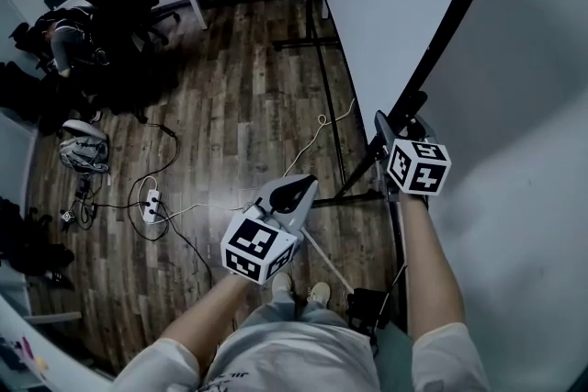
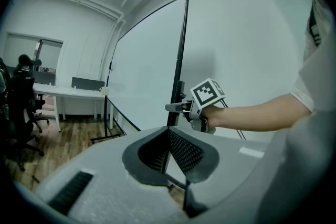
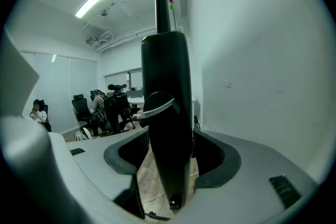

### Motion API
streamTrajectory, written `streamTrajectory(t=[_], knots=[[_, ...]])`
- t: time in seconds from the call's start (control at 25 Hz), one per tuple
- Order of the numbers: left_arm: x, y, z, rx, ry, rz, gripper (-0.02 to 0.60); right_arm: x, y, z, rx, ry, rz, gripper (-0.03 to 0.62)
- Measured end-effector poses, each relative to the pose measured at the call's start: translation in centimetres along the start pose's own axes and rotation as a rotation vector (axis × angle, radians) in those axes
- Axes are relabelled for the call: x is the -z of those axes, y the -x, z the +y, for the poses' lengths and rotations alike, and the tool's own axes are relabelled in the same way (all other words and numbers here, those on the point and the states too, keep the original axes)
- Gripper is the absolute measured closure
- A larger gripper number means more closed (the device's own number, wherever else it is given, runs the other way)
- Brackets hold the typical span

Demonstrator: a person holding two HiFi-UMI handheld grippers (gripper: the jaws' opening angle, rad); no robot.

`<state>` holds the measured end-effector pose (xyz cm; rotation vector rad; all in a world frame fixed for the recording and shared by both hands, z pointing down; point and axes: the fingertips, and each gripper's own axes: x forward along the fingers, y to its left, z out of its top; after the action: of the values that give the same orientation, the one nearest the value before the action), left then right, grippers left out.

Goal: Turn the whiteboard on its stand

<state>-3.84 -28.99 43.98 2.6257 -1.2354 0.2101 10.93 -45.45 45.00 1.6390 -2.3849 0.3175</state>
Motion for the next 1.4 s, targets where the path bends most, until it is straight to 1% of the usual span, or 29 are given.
streamTrajectory(t=[0.24,0.32,0.64,0.84,1.12,1.4], knots=[[0.4,0.3,0.4,-0.014,-0.005,0.002,0.571,-0.1,-1.3,-0.2,0.018,0.015,0.007,0.369],[0.6,0.5,0.6,-0.019,-0.004,0.01,0.571,-0.1,-1.5,-0.4,0.03,0.021,0.009,0.421],[0.8,1.5,0.3,-0.034,0.005,0.007,0.571,0.0,-0.8,-0.5,0.052,0.027,0.001,0.427],[0.6,2.3,-0.1,-0.034,0.004,0.007,0.571,0.2,0.9,0.2,0.053,0.026,-0.008,0.427],[1.2,3.3,-1.3,-0.023,0.001,0.005,0.571,1.7,4.7,1.8,0.045,0.028,-0.02,0.427],[1.8,4.8,-3.4,0.012,-0.007,0.002,0.571,3.1,9.2,4.1,0.044,0.035,-0.026,0.427]])
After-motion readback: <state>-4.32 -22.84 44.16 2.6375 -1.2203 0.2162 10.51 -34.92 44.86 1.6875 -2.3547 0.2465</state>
